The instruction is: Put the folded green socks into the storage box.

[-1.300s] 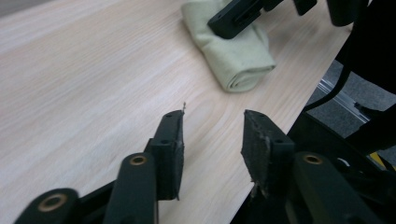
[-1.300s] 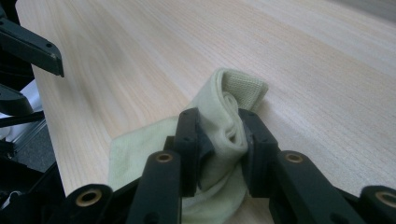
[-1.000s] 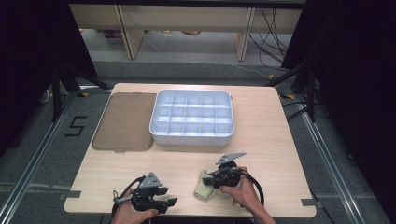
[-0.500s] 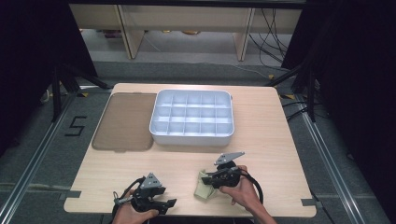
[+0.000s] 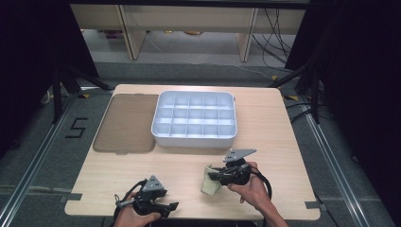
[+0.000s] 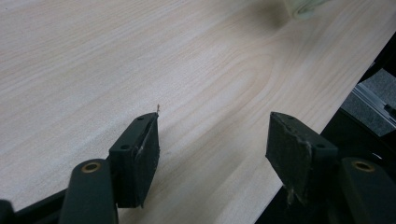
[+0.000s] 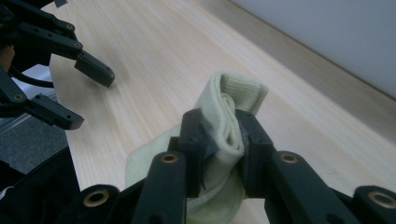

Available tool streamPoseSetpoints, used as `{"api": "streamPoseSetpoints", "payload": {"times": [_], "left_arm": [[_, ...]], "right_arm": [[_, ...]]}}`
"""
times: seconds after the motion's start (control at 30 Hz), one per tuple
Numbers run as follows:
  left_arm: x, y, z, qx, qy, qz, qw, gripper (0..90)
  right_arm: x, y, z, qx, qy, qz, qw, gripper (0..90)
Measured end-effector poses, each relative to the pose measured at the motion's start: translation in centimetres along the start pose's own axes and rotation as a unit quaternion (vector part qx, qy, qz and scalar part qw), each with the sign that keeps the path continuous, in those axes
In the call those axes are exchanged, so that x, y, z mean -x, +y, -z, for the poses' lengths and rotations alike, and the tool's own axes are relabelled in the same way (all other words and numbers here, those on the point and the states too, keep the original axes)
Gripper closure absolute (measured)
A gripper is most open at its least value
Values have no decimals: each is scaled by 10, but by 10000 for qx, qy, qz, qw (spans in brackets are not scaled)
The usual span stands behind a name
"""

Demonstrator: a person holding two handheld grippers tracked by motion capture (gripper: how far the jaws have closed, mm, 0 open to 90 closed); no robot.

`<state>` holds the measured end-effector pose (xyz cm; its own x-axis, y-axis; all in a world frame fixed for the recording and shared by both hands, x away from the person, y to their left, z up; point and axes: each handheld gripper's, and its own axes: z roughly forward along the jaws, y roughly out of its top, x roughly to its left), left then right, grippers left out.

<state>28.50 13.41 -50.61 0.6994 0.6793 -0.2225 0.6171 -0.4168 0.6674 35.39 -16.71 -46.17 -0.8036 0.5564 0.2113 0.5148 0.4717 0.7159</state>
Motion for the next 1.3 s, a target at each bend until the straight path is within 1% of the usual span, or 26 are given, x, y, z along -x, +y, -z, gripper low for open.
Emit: {"api": "streamPoseSetpoints", "payload": {"times": [0.1,0.17,0.2,0.3,0.37,0.4,0.47,0.5,0.63,0.67,0.7,0.77,0.8,0.83,0.93,0.97,1.0,1.03,1.07,1.1,1.13,1.17,1.2,1.23,1.27,1.3], "left_arm": [[1,0,0,39,1,36,10000,332],[1,1,0,-53,5,-49,10000,323],[1,1,-2,-63,56,38,10000,317],[2,0,-2,-78,113,45,9999,301],[1,1,0,-57,60,-36,10000,295],[1,1,-2,6,82,64,9999,289],[0,1,-1,-36,145,27,9999,277],[1,1,-1,-49,173,85,9998,276],[0,1,0,-54,199,17,9998,266],[0,1,0,-71,150,6,9999,263],[0,1,0,-103,157,-24,9998,263],[0,1,-1,-105,229,24,9997,259],[0,2,0,-98,217,12,9997,259],[0,1,0,-69,161,8,9998,259],[0,1,-1,-31,226,105,9997,259],[0,1,0,-38,170,89,9998,259],[0,2,0,-47,174,23,9998,259],[-1,2,0,-51,177,6,9998,259],[-1,2,0,-50,179,7,9998,259],[0,1,0,-36,191,65,9998,259],[1,1,0,-43,232,109,9997,259],[0,2,0,-47,224,47,9997,259],[0,2,0,-52,234,40,9997,259],[1,2,0,-71,251,44,9996,259],[1,1,0,-69,246,90,9996,259],[1,1,0,-71,246,97,9996,259]], "right_arm": [[2,2,4,36,-59,48,10000,748],[4,3,7,53,-111,59,9999,748],[6,4,10,55,-132,4,9999,748],[8,4,11,52,-109,27,9999,747],[10,3,12,93,-154,33,9998,748],[12,4,14,48,-153,40,9999,748],[14,4,16,30,-158,14,9999,748],[14,4,17,22,-198,-32,9998,748],[16,5,19,32,-235,-142,9996,748],[20,7,19,62,-265,26,9996,747],[20,7,19,62,-265,26,9996,747],[21,8,19,70,-314,16,9995,747],[22,9,19,27,-299,100,9995,747],[22,10,20,-26,-326,30,9995,748],[24,12,23,-69,-378,-19,9993,747],[25,13,23,-66,-387,14,9992,747],[25,14,24,-86,-374,-11,9993,747],[27,15,25,-66,-426,55,9991,748],[27,18,27,-111,-413,-82,9991,747],[27,18,27,-111,-413,-82,9991,747],[30,18,27,-21,-484,47,9988,747],[29,20,28,-22,-490,-24,9988,747],[31,21,30,-117,-511,93,9986,747],[30,22,29,-47,-496,-45,9987,747],[32,23,31,-144,-509,24,9986,747],[33,25,32,-132,-536,1,9985,747]]}}
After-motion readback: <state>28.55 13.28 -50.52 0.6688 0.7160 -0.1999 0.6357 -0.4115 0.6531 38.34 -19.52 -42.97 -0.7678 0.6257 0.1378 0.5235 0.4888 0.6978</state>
